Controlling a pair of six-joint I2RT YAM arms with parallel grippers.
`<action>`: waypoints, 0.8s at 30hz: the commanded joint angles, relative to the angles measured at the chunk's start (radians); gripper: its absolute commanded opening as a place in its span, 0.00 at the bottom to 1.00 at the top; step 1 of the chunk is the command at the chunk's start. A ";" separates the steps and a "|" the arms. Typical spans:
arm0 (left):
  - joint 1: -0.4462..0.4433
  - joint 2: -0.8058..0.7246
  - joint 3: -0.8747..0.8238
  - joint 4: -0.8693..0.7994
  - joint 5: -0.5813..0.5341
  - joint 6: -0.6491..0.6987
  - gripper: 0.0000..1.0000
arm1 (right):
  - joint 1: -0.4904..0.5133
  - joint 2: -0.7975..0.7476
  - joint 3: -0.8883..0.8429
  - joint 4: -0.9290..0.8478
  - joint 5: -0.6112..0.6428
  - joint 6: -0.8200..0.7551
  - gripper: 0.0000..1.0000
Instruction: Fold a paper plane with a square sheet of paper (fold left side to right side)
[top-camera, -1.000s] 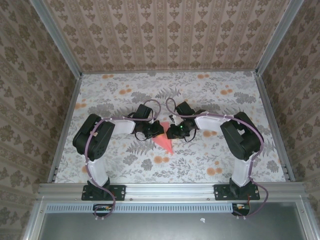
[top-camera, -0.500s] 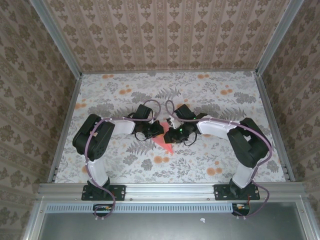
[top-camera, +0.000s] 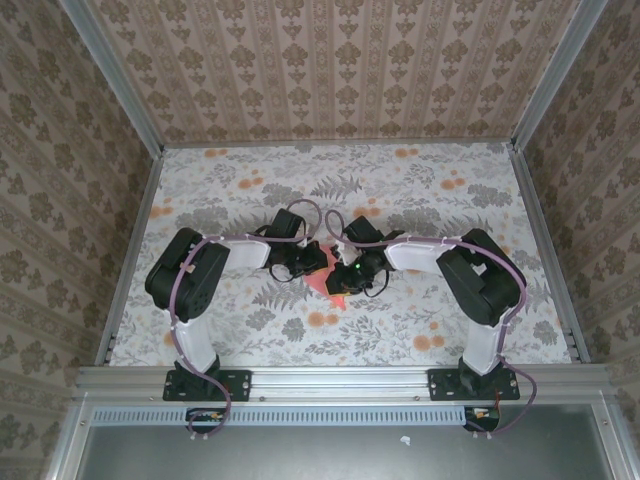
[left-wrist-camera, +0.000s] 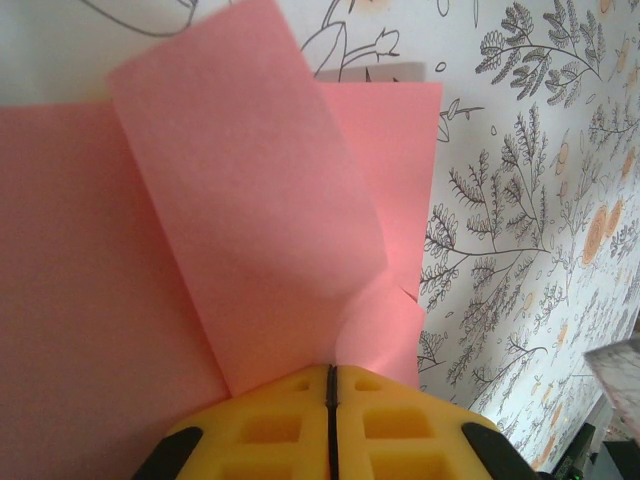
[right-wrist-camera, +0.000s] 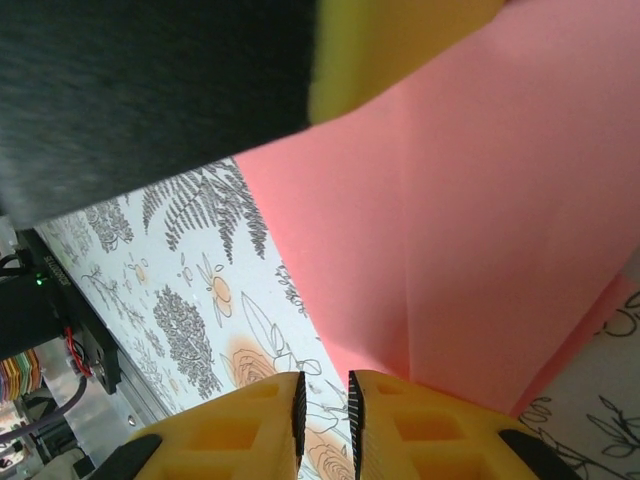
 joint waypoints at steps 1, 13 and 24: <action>-0.001 0.021 -0.034 -0.097 -0.064 0.024 0.09 | 0.006 0.019 -0.014 -0.035 0.011 -0.008 0.21; 0.001 0.020 -0.036 -0.102 -0.071 0.026 0.08 | 0.019 0.021 -0.026 -0.112 0.057 -0.048 0.21; 0.004 0.016 -0.040 -0.099 -0.074 0.027 0.08 | 0.028 0.020 -0.065 -0.104 0.010 -0.025 0.20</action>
